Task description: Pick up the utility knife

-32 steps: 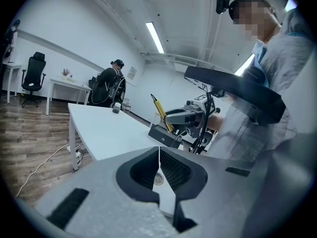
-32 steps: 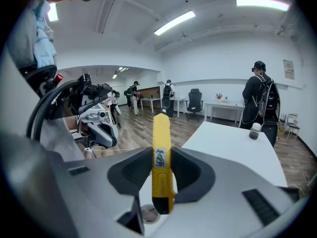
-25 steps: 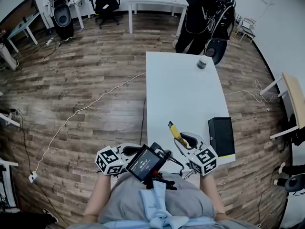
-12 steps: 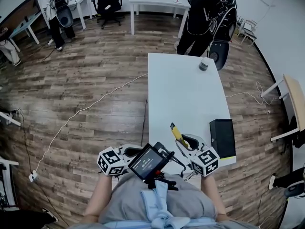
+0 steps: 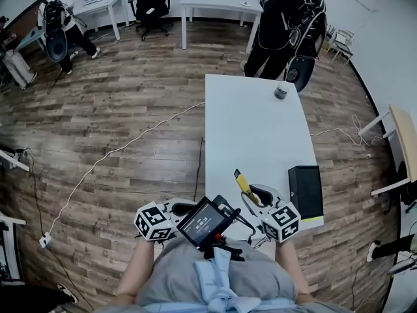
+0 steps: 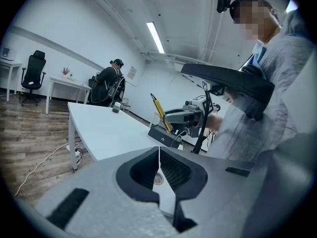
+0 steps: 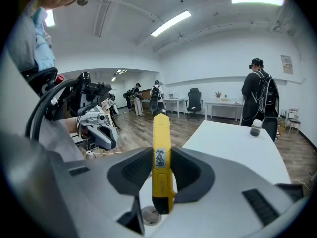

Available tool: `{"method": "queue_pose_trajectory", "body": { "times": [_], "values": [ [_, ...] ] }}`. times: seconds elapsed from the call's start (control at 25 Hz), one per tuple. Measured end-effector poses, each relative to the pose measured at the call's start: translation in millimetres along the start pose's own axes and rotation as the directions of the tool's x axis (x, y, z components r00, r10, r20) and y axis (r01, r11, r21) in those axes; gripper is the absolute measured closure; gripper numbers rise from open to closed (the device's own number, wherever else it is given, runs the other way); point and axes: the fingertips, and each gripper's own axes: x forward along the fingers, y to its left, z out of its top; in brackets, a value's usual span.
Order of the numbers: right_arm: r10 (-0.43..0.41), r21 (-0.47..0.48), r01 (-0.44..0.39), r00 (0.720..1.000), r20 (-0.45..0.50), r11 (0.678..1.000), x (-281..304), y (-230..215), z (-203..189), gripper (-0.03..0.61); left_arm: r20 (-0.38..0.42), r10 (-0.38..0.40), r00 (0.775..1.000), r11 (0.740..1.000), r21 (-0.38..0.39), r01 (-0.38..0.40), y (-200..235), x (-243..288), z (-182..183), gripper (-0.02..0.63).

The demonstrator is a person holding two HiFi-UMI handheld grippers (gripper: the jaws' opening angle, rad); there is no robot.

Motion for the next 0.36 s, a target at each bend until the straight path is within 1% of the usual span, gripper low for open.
{"method": "queue_pose_trajectory", "body": {
  "times": [0.36],
  "values": [
    [0.001, 0.004, -0.001, 1.0, -0.004, 1.0, 1.1, 2.0, -2.4, 0.451, -0.003, 0.006, 1.0, 1.0, -0.005, -0.006, 1.0, -1.9, -2.8, 0.595]
  ]
}}
